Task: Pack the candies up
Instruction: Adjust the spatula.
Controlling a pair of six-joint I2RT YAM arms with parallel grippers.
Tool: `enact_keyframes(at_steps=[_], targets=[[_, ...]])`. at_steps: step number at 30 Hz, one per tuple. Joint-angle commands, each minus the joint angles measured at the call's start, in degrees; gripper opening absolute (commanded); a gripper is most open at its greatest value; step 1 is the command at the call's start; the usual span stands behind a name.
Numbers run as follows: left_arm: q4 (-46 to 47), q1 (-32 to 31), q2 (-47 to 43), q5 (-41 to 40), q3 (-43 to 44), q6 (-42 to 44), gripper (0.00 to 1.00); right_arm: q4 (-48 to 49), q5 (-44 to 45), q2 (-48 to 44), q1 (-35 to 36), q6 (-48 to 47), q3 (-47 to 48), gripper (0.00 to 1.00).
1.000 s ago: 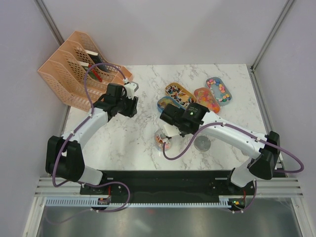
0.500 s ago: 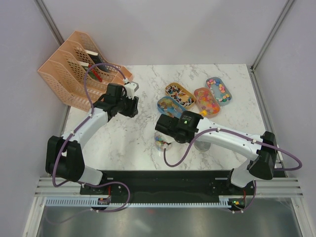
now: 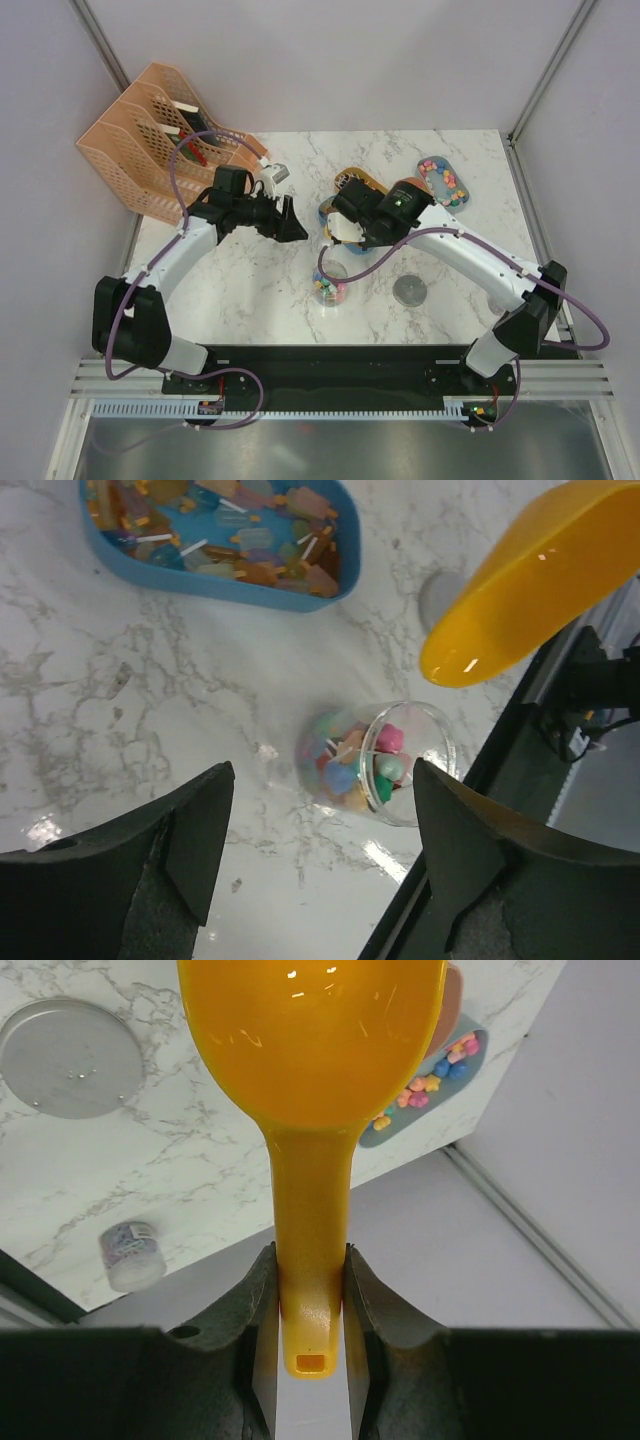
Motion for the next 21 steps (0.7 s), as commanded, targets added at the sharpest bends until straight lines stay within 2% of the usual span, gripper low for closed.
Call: enact_keyframes(at_steps=[1, 6, 13, 21], targets=[[2.13, 0.01, 1.06, 12.05, 3.27, -5.00, 0.78, -1.62, -6.00, 0.32, -0.53, 5.20, -0.36, 0.00], [2.66, 0.01, 4.57, 16.28, 5.47, -7.02, 0.75, -0.90, -8.37, 2.52, -1.50, 7.49, 2.27, 0.00], [3.10, -0.16, 10.19, 16.98, 8.37, -8.43, 0.75, -0.46, -9.51, 3.92, -1.50, 7.75, 8.07, 0.00], [2.93, -1.22, 15.56, 16.19, 11.80, -8.35, 0.73, 0.15, -14.87, 1.38, -1.50, 9.16, 15.89, 0.00]])
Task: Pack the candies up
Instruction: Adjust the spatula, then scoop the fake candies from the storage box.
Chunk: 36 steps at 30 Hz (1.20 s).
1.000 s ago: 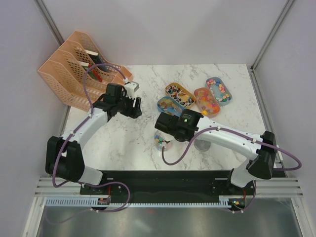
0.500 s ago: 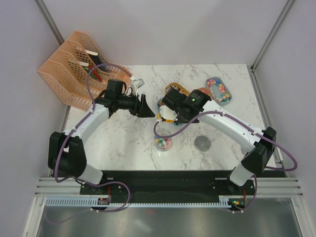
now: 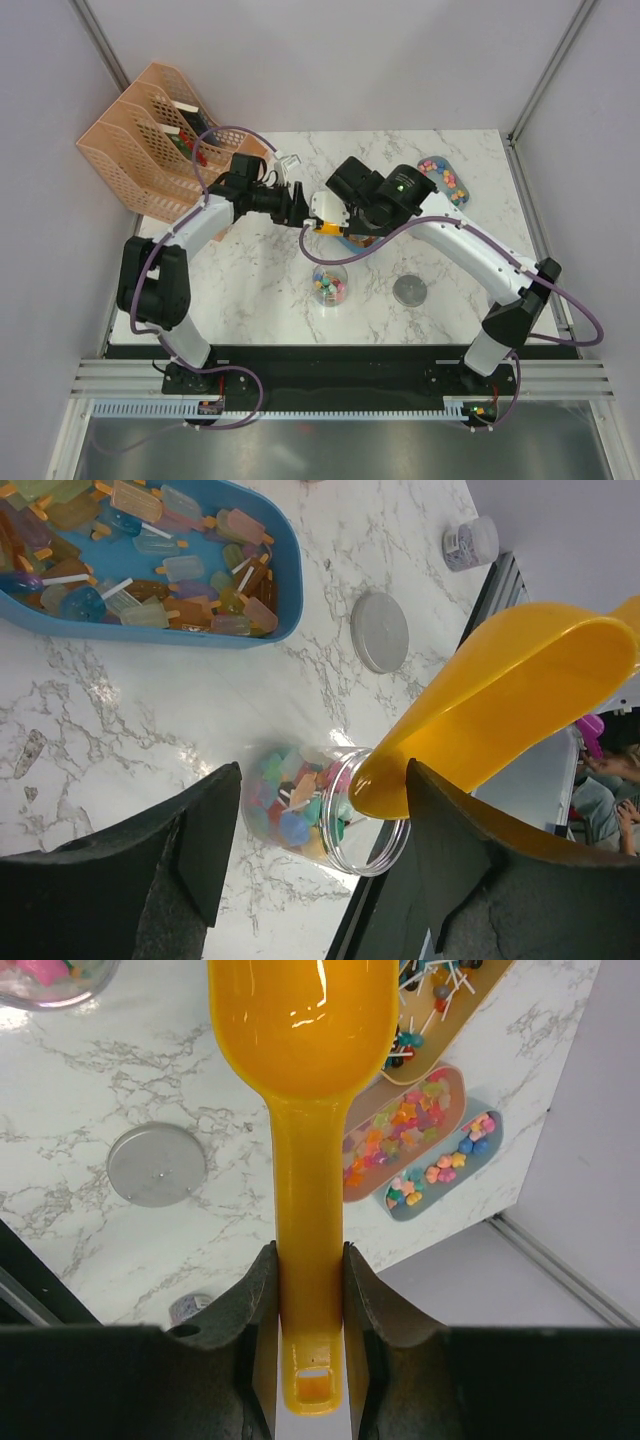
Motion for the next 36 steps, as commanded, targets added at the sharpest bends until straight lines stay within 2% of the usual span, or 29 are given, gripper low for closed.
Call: enact_keyframes(at_steps=[1, 7, 10, 11, 13, 14, 15, 17, 18, 23, 36], targets=[[0.85, -1.22, 2.03, 1.72, 3.06, -1.24, 0.73, 1.55, -3.49, -3.73, -0.23, 2.23, 4.62, 0.00], [0.32, -2.36, 3.97, 0.76, 4.99, -1.07, 0.73, 1.81, -7.44, -4.18, -2.42, 3.98, 7.17, 0.00], [-1.42, -2.36, 3.97, -3.01, 7.10, -0.81, 0.73, 2.60, -7.63, -4.96, -5.49, 5.30, 6.74, 0.00], [-2.22, -2.28, 3.71, -8.59, 9.54, 0.68, 0.73, 3.04, -7.54, -5.23, -6.98, 5.83, 5.60, 0.00], [-3.97, -1.58, 2.92, -14.60, 11.67, 3.66, 0.75, 3.31, -7.89, -5.85, -13.56, 7.23, 4.63, 0.00], [-4.42, -1.49, 2.83, -21.06, 13.07, 4.72, 0.74, 3.31, -9.02, -5.94, -16.20, 9.24, 3.41, 0.00], [-4.69, -1.48, 2.74, -24.00, 13.52, 5.78, 0.73, 2.96, -9.90, -6.11, -21.71, 10.22, 2.70, 0.00], [-5.04, -1.57, 3.70, -28.05, 13.35, 7.97, 0.68, 1.56, -10.35, -6.20, -26.22, 12.41, -0.80, 0.00], [-4.95, -1.49, 4.14, -28.77, 12.91, 8.07, 0.65, 1.12, -10.79, -6.38, -30.07, 12.60, -2.04, 0.00], [-3.64, -1.57, 7.48, -26.41, 10.71, 5.71, 0.59, -1.26, -10.26, -5.33, -37.48, 14.18, -8.98, 0.00], [-0.82, -2.10, 8.98, -24.65, 8.69, 4.74, 0.62, -2.58, -8.86, 2.14, -41.62, 14.71, -10.58, 0.00]])
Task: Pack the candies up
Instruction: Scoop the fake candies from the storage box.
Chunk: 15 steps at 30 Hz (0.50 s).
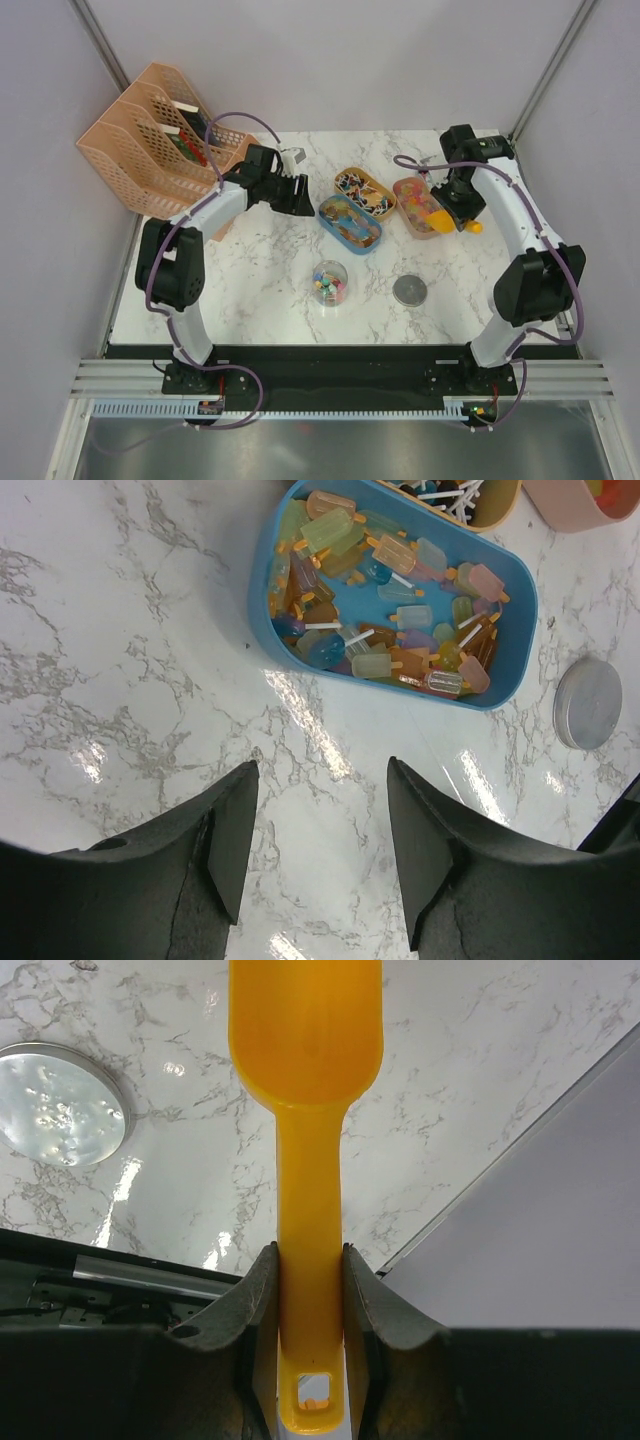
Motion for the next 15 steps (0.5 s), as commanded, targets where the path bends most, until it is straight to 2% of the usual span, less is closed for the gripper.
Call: enact_keyframes(at_steps=[1, 15], targets=[[2.46, -0.15, -0.50, 0.18, -1.45, 0.08, 0.62, -3.48, 0.67, 3.04, -0.77, 1.22, 1.16, 0.00], [5.88, 0.11, -1.56, 0.27, -5.85, 0.43, 0.63, -3.48, 1.38, 16.31, -2.71, 2.89, 9.07, 0.00]])
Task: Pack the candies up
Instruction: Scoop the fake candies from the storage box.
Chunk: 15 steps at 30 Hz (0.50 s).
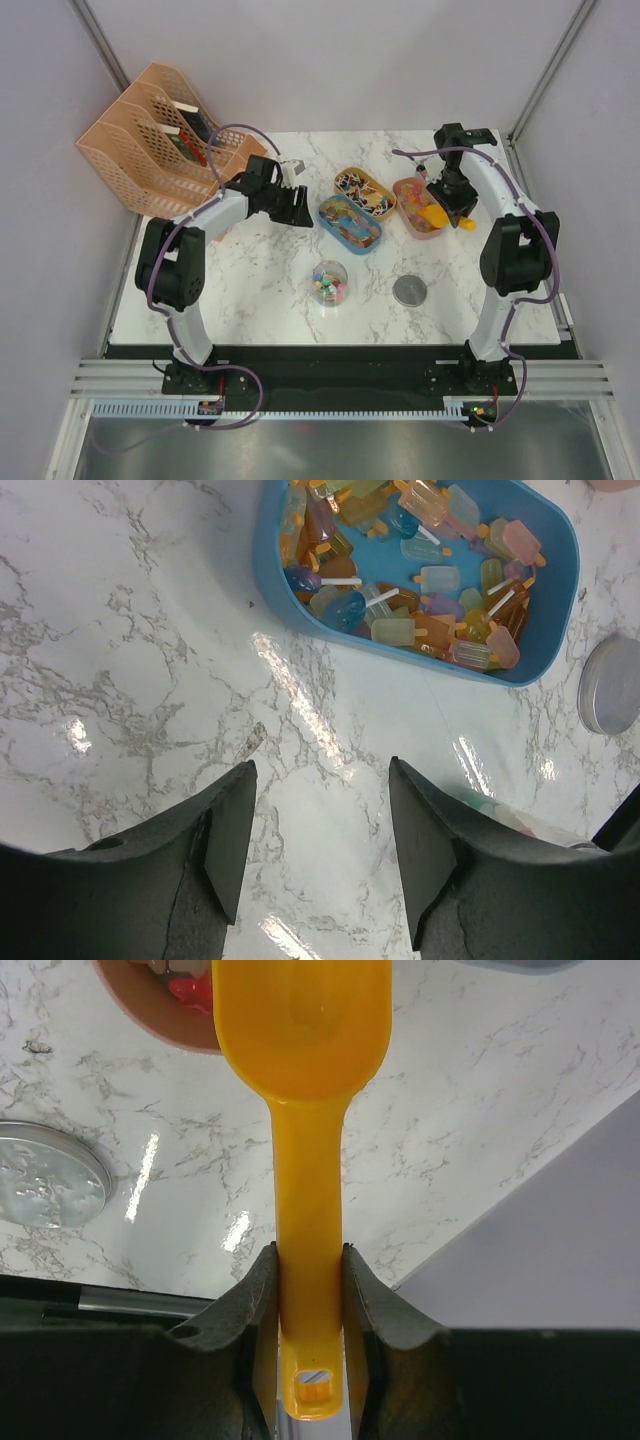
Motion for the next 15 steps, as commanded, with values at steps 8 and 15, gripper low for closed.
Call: enact_keyframes(at_steps=[8, 15], targets=[[3.40, 1.16, 0.92, 1.46, 0.89, -0.78, 0.63, -4.09, 2.49, 8.72, 1.43, 1.03, 7.98, 0.00], [3.05, 1.60, 2.06, 2.07, 2.12, -1.04, 0.63, -3.12, 2.50, 14.96, 2.22, 0.77, 13.95, 0.00]])
